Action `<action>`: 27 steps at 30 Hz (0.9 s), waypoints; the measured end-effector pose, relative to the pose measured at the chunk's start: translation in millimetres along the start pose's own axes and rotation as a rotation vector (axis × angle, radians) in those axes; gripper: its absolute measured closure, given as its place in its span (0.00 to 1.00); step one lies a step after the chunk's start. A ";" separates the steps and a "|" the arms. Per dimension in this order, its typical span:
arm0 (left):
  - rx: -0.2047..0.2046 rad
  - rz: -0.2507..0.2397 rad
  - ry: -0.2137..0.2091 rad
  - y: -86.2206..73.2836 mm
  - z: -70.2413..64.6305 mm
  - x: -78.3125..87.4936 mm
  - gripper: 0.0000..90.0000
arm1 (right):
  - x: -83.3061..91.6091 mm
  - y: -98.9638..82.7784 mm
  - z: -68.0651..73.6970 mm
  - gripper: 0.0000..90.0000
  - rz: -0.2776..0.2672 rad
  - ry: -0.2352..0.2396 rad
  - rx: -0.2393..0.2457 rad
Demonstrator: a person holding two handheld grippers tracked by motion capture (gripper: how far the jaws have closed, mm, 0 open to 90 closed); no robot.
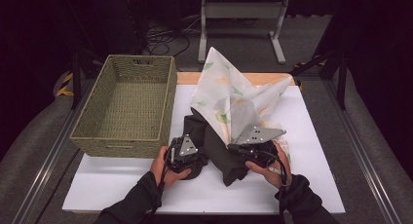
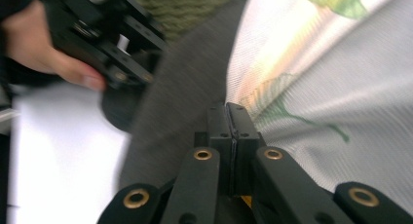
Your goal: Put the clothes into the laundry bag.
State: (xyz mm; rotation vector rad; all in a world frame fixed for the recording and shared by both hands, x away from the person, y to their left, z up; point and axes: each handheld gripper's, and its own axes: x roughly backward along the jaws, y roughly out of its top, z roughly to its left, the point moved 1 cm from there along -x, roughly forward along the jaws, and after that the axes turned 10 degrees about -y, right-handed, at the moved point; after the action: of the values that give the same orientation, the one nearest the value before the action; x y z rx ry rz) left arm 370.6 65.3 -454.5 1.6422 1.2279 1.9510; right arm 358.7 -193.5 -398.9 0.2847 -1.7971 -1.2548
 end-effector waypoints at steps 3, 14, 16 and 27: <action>0.011 -0.078 -0.043 7.1 -4.2 12.6 0.85 | 1.6 5.4 2.0 1.00 -0.036 0.095 -0.057; -0.105 -0.315 -0.069 52.9 -47.1 65.1 0.87 | 36.4 52.0 26.1 1.00 -0.185 0.250 -0.064; -0.137 -0.322 -0.047 59.1 -50.2 64.5 0.87 | 42.0 58.3 29.4 1.00 -0.198 0.244 -0.054; 0.119 -0.331 0.094 60.2 4.6 -19.7 0.85 | 40.2 39.2 17.8 1.00 -0.144 0.141 -0.055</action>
State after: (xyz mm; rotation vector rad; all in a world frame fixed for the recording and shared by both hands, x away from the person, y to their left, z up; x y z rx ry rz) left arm 397.5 18.2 -421.6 1.3079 1.5658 1.7952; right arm 333.4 -189.2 -345.9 0.4675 -1.6431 -1.3476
